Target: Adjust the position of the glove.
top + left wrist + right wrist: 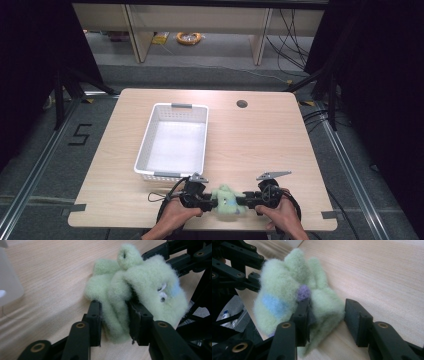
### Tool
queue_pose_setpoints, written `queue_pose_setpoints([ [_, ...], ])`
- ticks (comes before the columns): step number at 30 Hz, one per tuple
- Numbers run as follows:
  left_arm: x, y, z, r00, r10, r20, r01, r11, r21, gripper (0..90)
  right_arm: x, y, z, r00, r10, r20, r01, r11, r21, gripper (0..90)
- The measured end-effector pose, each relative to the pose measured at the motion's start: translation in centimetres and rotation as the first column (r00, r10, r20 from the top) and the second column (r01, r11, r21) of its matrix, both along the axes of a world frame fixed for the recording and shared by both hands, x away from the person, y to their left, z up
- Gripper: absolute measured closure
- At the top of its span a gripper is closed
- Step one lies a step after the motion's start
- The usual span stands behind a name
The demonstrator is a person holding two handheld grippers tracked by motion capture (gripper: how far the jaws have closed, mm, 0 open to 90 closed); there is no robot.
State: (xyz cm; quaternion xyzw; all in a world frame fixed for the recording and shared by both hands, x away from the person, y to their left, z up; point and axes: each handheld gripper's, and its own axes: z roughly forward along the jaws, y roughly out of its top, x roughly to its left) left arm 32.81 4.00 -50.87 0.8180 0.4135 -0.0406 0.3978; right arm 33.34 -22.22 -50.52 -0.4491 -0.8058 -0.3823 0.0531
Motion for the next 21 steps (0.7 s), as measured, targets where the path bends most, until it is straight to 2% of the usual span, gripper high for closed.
queue_pose_setpoints([
  [5, -0.23, -0.02, 0.02, 0.9999, -0.009, 0.014, 0.009, 0.9999, -0.01, 72.2, 0.11, -0.09, -0.23, 0.9998, 0.017, -0.009, -0.017, 0.9993, 0.033, 64.4],
  [6, -0.31, -0.01, 0.03, 0.9998, 0.0, 0.019, 0.0, 0.9999, -0.016, 73.6, 0.03, -0.01, -0.24, 0.9991, 0.014, -0.039, -0.012, 0.9982, 0.06, 67.5],
  [9, -0.35, 0.05, -0.01, 0.9996, -0.002, 0.029, 0.002, 0.9998, -0.018, 74.6, 0.05, -0.1, -0.26, 0.999, 0.027, -0.037, -0.024, 0.9971, 0.072, 70.4],
  [10, -0.32, 0.14, -0.01, 0.9997, -0.005, 0.024, 0.005, 0.9997, -0.022, 75.0, 0.04, -0.13, -0.26, 0.999, 0.032, -0.032, -0.03, 0.9966, 0.077, 72.7],
  [11, -0.29, 0.2, -0.01, 0.9998, -0.006, 0.016, 0.007, 0.9995, -0.03, 75.4, 0.12, -0.27, -0.29, 0.9995, 0.033, -0.003, -0.033, 0.9977, 0.06, 73.6],
  [12, -0.4, 0.34, 0.11, 0.9997, -0.001, 0.025, 0.001, 0.9998, -0.018, 75.9, 0.07, -0.29, -0.25, 0.9993, 0.036, 0.001, -0.036, 0.9973, 0.064, 74.4],
  [14, -0.51, 0.43, 0.21, 0.9995, -0.012, 0.03, 0.013, 0.9994, -0.032, 76.8, 0.01, -0.3, -0.21, 0.9985, 0.051, 0.018, -0.052, 0.9957, 0.076, 75.1],
  [21, -0.99, 0.5, 0.59, 0.9982, -0.023, 0.056, 0.024, 0.9995, -0.019, 77.9, -0.4, -0.19, 0.19, 0.9968, 0.064, 0.047, -0.067, 0.9945, 0.08, 75.5],
])
